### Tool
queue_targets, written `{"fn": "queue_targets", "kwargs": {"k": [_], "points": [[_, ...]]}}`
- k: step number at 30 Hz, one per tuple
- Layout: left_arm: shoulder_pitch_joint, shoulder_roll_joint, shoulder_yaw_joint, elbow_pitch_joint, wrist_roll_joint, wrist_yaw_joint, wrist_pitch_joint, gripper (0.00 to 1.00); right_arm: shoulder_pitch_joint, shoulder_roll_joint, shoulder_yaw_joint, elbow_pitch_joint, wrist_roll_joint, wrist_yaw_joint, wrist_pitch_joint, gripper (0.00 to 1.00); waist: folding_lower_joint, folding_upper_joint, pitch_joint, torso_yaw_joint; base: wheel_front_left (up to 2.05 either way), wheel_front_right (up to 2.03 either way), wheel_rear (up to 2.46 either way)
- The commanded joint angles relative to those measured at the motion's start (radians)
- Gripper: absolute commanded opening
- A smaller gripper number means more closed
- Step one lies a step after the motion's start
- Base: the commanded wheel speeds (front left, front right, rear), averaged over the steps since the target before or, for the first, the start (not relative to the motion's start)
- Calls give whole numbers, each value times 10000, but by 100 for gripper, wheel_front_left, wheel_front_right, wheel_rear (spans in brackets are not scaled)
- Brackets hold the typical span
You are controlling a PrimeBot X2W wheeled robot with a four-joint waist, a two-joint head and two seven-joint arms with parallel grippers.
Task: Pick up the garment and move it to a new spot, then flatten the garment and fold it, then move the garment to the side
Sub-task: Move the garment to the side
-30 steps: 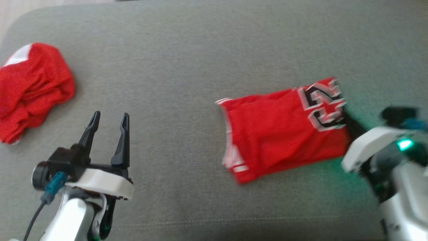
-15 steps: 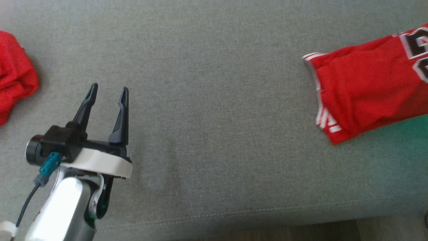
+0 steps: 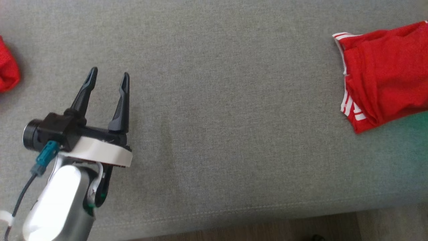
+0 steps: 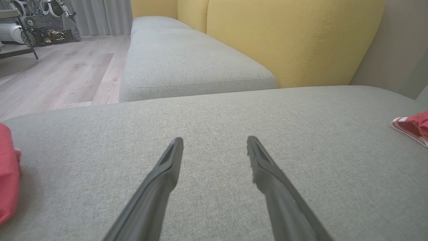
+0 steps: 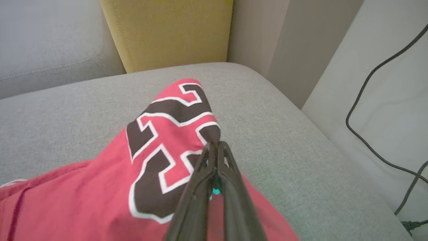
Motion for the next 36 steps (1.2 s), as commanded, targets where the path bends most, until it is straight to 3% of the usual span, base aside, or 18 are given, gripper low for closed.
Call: {"fn": "queue_targets", "kwargs": {"k": [1,8,9,10,20,27,36], "points": [[-381,300,339,-320,99,-63,-120,100,-189,-106,33,-247,-186,-7,-155,0,-1,0,101,33,0,0,0],[-591,312,263,-254,115,-188,-120,100,-513,250,-292,528,-912,-7,-747,3,-1,0,367,142,0,0,0],[-599,313,261,-239,116,-197,-120,100,-539,275,-306,626,-964,-7,-829,45,-1,0,365,153,0,0,0],[-595,315,263,-222,114,-203,-120,100,-562,346,-311,663,-961,-7,-942,100,-1,0,346,160,0,0,0],[-154,306,342,-28,6,-119,-120,100,-51,627,-415,-51,-1039,-7,-1904,100,-1,0,-433,-42,0,0,0],[439,308,542,78,-229,69,-120,100,935,1238,1052,-1336,-669,-7,-2299,100,-1,0,-1299,-40,0,0,0],[1112,290,627,151,-418,273,-114,100,1907,1787,3035,-1614,-122,-7,-2889,100,-1,0,-2407,553,0,0,0]]}}
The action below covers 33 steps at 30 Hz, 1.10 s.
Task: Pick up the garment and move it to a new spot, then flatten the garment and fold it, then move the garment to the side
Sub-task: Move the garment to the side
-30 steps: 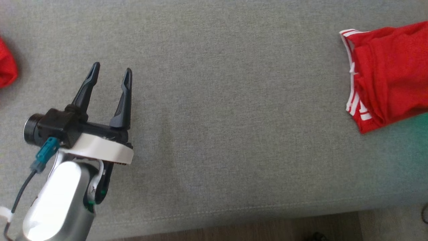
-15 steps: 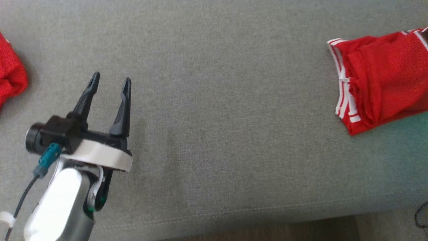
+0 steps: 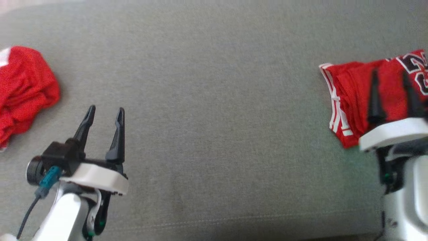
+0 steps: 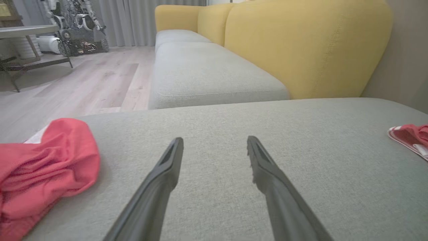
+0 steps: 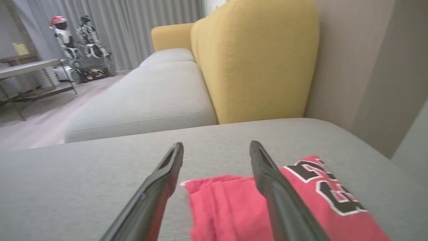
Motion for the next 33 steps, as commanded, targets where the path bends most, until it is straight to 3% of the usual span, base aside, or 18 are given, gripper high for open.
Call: {"fn": "queue_targets", "kwargs": {"k": [1,13,33], "points": [[-45,294,445,-274,-111,100,-107,100,82,55,693,-371,160,-7,-211,100,-1,0,-485,373,0,0,0],[798,476,253,-516,-115,273,115,100,1269,220,1732,-757,396,-7,-456,100,-1,0,-1549,810,0,0,0],[1628,601,-29,-846,-165,539,400,100,2646,249,1737,-1350,531,-7,-26,100,-1,0,-2467,891,0,0,0]]}}
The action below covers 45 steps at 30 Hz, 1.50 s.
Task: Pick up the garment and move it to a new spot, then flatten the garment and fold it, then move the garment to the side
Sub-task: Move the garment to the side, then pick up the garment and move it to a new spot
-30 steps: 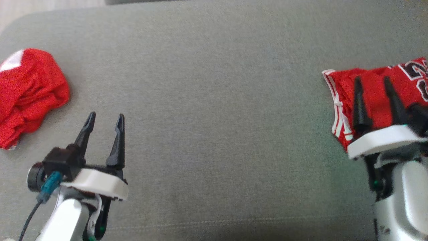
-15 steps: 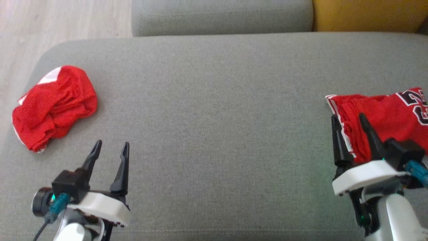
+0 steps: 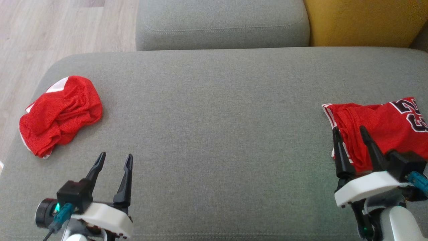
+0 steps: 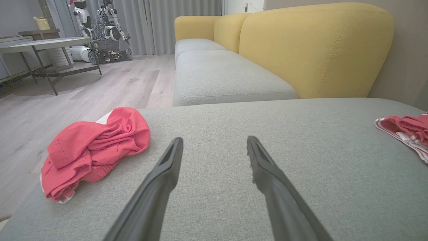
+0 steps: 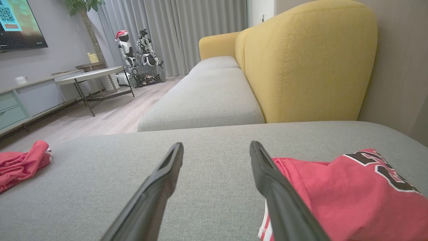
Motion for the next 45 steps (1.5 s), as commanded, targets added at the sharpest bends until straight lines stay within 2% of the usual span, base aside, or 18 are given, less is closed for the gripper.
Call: {"fn": "queue_targets", "kwargs": {"k": [1,12,17,21,34,40,45], "points": [[-409,274,404,-340,-94,86,20,100,-195,-27,235,-425,69,-7,38,100,0,-1,-3,8,0,0,0],[-469,328,422,-393,-119,197,25,100,-210,-27,212,-461,181,-7,45,100,0,-1,32,86,0,0,0],[-527,347,464,-397,-156,219,7,100,-213,-26,135,-525,164,-7,3,100,0,-1,48,326,0,0,0],[-581,328,481,-530,-123,357,53,100,-199,-26,214,-636,112,-7,7,100,0,-1,49,882,0,0,0],[-434,547,739,-1030,-203,657,160,100,-98,-26,577,-1003,285,-7,-24,100,0,-1,-62,3345,0,0,0],[-323,599,790,-1147,-288,712,184,100,-72,-26,558,-1048,242,-7,-31,100,0,-1,-122,3900,0,0,0],[-293,631,774,-1262,-287,769,201,100,-26,-26,473,-1057,207,-7,4,100,0,-1,-145,4081,0,0,0]]}}
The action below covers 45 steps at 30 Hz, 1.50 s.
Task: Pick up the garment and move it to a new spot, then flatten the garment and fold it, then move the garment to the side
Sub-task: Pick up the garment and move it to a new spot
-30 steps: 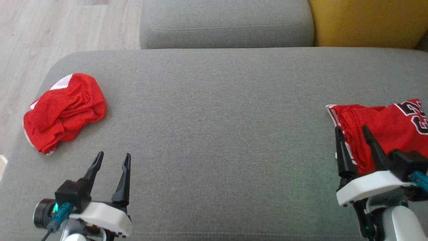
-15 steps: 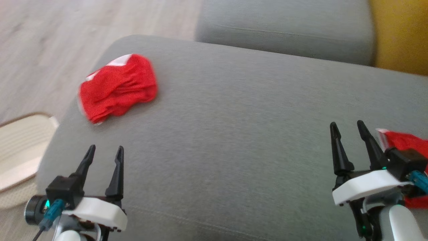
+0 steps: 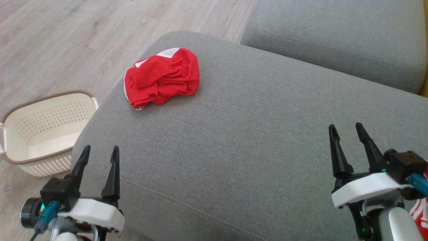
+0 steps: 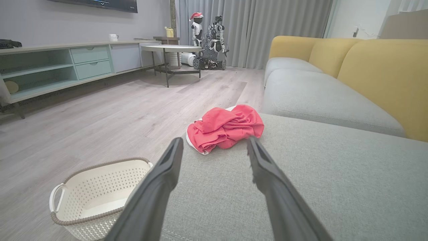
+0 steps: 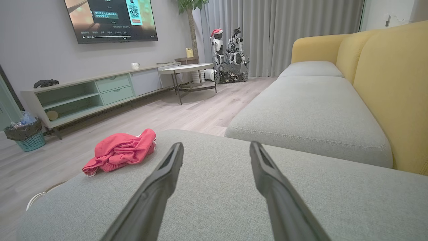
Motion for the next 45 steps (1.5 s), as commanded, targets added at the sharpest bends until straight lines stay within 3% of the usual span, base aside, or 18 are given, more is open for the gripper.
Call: {"fn": "queue_targets", "kwargs": {"k": [1,18,23,27,32,41,45], "points": [[-446,279,449,-371,-29,71,26,100,-221,-47,174,-414,-17,-7,-22,100,0,0,-3,18,0,0,0],[-893,268,617,-489,-189,131,-34,100,-414,-47,125,-645,-154,-7,308,100,0,0,466,-212,0,0,0],[-2141,212,842,-512,-228,16,-88,100,-820,-47,212,-1045,-447,-7,631,100,0,0,1317,-610,0,0,0],[-3757,215,954,-61,-285,-352,-70,100,-1288,-47,258,-1450,-777,-7,912,100,0,0,2228,-987,0,0,0],[-5980,179,992,1794,-615,-1171,73,100,-1882,-47,302,-1725,-1011,-7,1100,100,0,0,3201,-1502,0,0,0],[-9159,252,818,7434,-1237,-2910,891,100,-2699,-47,892,-1603,-1026,-7,1015,100,0,0,4257,-2610,0,0,0],[-9906,310,662,9490,-1429,-3466,1323,100,-2890,-47,1017,-1550,-1000,-7,961,100,0,0,4541,-2992,0,0,0]]}}
